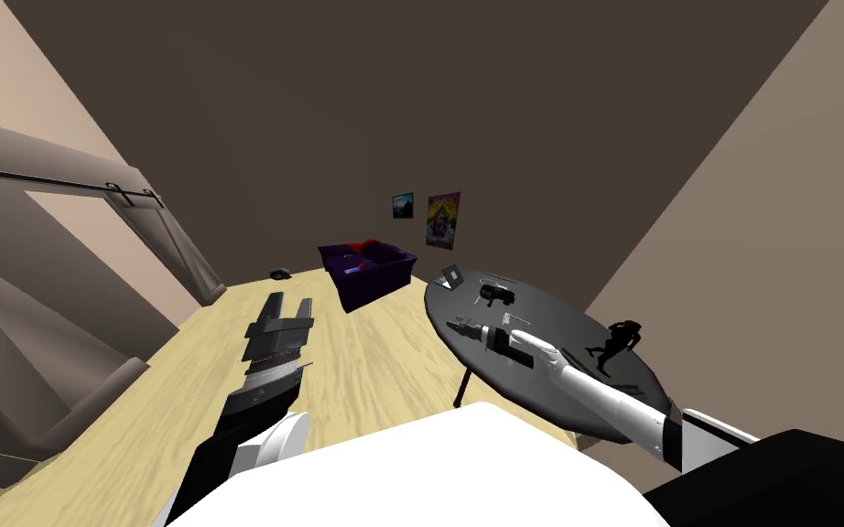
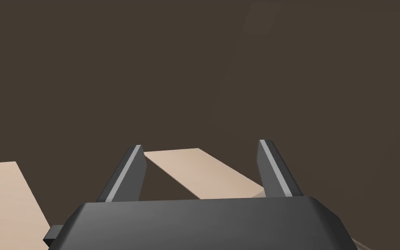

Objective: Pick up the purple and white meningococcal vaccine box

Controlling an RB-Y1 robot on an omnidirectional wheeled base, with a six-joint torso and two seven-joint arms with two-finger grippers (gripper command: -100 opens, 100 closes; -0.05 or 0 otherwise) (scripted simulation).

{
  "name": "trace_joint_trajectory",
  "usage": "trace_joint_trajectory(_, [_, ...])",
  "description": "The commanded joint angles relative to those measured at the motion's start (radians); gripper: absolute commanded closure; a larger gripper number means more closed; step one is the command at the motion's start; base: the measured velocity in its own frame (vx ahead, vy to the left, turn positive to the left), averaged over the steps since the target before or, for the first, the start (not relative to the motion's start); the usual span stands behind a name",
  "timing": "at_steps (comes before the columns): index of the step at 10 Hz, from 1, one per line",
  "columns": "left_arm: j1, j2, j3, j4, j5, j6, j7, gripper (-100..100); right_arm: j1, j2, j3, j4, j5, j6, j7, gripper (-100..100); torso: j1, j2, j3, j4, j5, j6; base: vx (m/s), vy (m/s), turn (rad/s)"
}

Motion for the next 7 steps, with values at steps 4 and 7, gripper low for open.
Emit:
trace_joint_trajectory(4, [0.000,0.000,0.000,0.000,0.000,0.000,0.000,0,-0.009,-0.104,0.059,0.117,0.051,-0.030,0.038,-100,0.000,0.000,0.000,0.000,0.000,0.001,0.041,0.008,0.114])
trace_joint_trajectory(7, [0.000,0.000,0.000,0.000,0.000,0.000,0.000,0,-0.008,-0.144,0.082,0.180,0.070,-0.042,0.049,-100,0.000,0.001,0.000,0.000,0.000,0.001,0.039,0.005,0.052])
